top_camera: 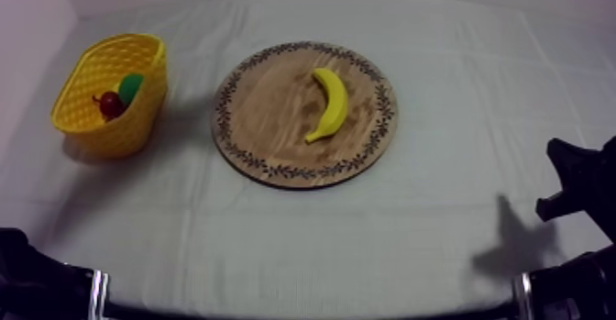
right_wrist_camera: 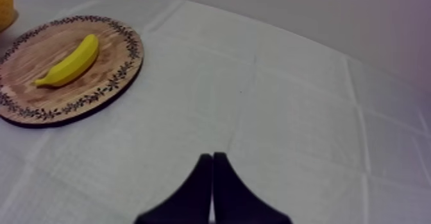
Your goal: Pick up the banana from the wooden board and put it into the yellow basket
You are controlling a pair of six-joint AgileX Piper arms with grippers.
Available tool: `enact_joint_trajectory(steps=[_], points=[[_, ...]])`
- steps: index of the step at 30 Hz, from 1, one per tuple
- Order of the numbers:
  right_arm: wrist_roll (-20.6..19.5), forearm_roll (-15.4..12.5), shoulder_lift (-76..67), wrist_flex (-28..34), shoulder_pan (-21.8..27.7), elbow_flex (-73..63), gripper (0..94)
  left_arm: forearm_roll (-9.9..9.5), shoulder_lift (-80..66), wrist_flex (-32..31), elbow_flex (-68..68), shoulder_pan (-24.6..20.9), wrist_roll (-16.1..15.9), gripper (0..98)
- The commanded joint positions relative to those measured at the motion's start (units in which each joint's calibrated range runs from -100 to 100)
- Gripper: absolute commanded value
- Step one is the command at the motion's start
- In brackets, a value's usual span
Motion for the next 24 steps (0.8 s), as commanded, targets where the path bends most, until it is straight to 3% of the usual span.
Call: enact_joint_trajectory(steps=[1,11,24], points=[[-0.01,0.02,0.0,0.0,0.0,-0.03,0.3,-0.2,4.34,0.62,-0.77,0.51,1.52,0.0],[-0.01,0.02,0.0,0.0,0.0,-0.03,0.3,-2.6,16.25,2.38,-2.58,3.37,6.76,0.0],[-0.01,0.02,0.0,0.0,0.0,-0.03,0.3,-3.4,23.66,3.61,-3.65,5.24,10.24,0.0]])
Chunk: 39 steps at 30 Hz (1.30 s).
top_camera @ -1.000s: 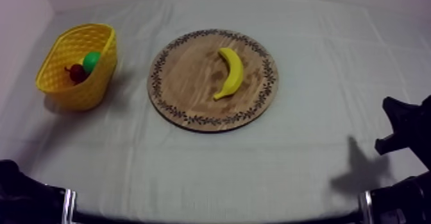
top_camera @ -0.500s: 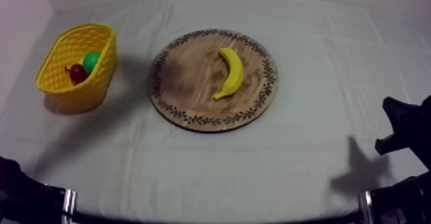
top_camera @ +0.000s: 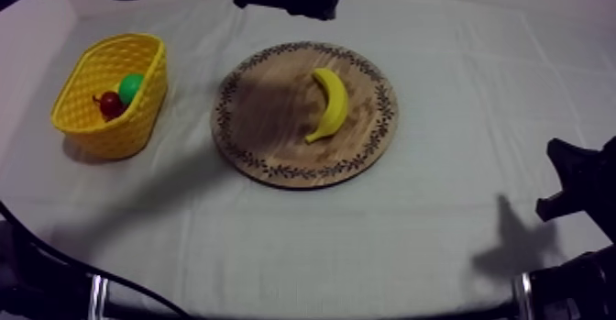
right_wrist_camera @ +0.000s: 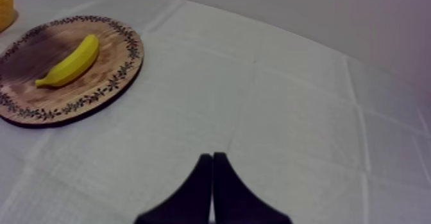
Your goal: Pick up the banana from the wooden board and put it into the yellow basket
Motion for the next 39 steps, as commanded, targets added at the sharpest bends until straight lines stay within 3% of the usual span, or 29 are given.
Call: enact_joint_trajectory(steps=[1,3,6,8,13,21,39], points=[[-0.01,0.02,0.0,0.0,0.0,-0.03,0.3,-0.13,0.28,-0.46,-0.14,-0.05,0.25,0.0],[-0.01,0.02,0.0,0.0,0.0,-0.03,0.3,-0.35,0.51,-1.13,0.02,-0.03,0.31,6.4],[-0.01,0.02,0.0,0.0,0.0,-0.03,0.3,0.1,0.71,-1.05,0.49,0.01,0.13,38.6],[-0.01,0.02,0.0,0.0,0.0,-0.03,0.3,0.89,0.84,-0.52,0.57,0.0,-0.7,54.0],[-0.01,0.02,0.0,0.0,0.0,-0.03,0.3,1.38,1.25,1.02,-0.09,0.11,-1.81,73.8],[-0.01,0.02,0.0,0.0,0.0,-0.03,0.3,1.64,1.76,2.24,-0.64,-0.05,-2.22,81.9],[-0.01,0.02,0.0,0.0,0.0,-0.03,0.3,3.15,13.31,1.25,-2.89,-0.67,-0.38,79.5]])
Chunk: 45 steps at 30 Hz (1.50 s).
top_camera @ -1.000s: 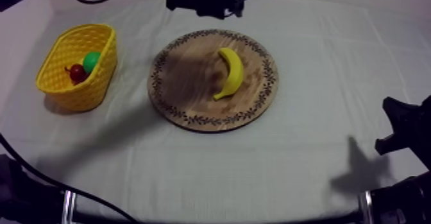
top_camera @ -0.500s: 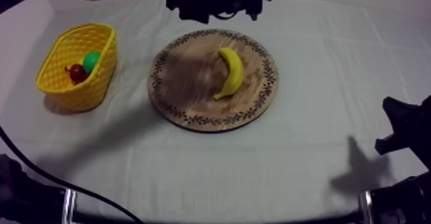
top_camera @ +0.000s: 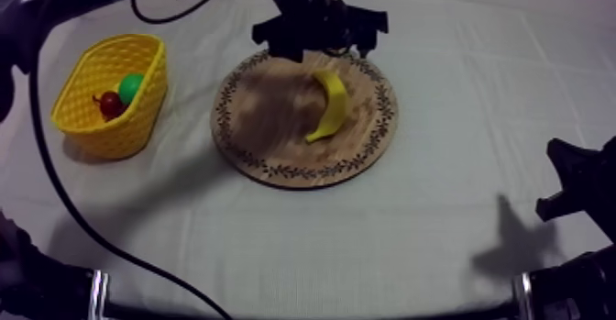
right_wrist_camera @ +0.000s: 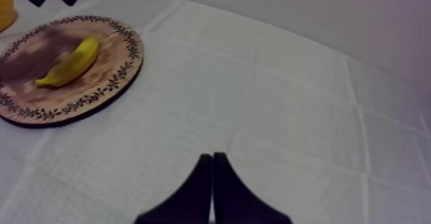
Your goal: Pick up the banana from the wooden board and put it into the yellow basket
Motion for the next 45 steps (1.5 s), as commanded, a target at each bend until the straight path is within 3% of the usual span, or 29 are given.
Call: enact_joint_trajectory(steps=[1,17,29,45], points=[[-0.01,0.02,0.0,0.0,0.0,-0.03,0.3,0.01,2.26,-0.06,-0.31,0.02,0.28,79.4],[-0.01,0.02,0.0,0.0,0.0,-0.03,0.3,-0.29,14.32,-1.56,-5.19,0.85,2.3,77.5],[-0.01,0.02,0.0,0.0,0.0,-0.03,0.3,-3.71,20.74,-3.29,-12.42,0.61,4.3,73.7],[-0.01,0.02,0.0,0.0,0.0,-0.03,0.3,-6.95,25.04,-4.42,-15.21,-0.77,4.66,64.8]])
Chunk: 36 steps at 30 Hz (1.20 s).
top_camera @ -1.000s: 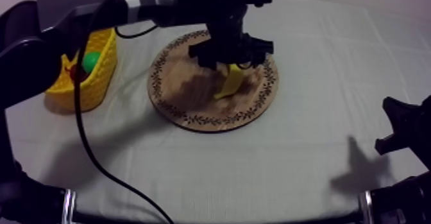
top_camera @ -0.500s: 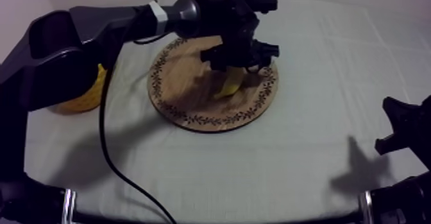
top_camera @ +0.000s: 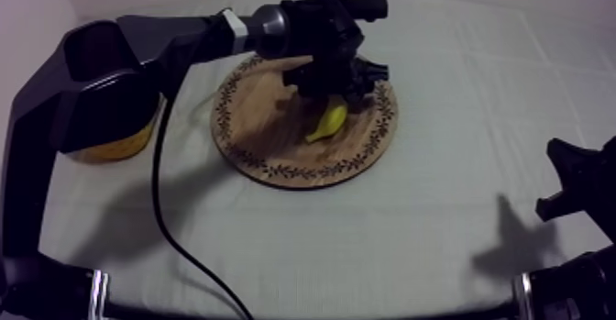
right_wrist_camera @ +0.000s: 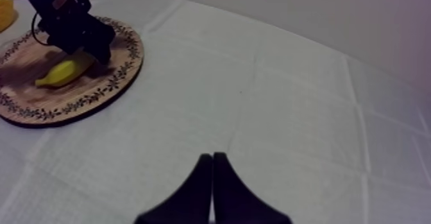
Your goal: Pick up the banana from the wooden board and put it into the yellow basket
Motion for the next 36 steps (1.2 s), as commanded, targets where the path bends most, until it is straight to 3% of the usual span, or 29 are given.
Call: enact_joint_trajectory(steps=[1,6,15,23,36], points=[[-0.01,0.02,0.0,0.01,0.0,-0.03,0.3,-0.22,0.09,-0.32,0.02,-0.09,-0.12,62.6],[-0.01,0.02,0.0,0.01,0.0,-0.03,0.3,-0.48,-0.09,-1.87,0.44,-0.34,-1.61,38.8],[-0.01,0.02,0.0,0.01,0.0,-0.03,0.3,-0.54,-0.98,-3.03,1.53,-0.67,-3.01,15.5],[-0.01,0.02,0.0,0.01,0.0,-0.03,0.3,-0.02,-3.98,-3.16,3.48,-1.19,-4.79,13.8],[-0.01,0.02,0.0,0.01,0.0,-0.03,0.3,3.61,-23.03,-1.13,12.73,-2.95,-9.78,21.3]])
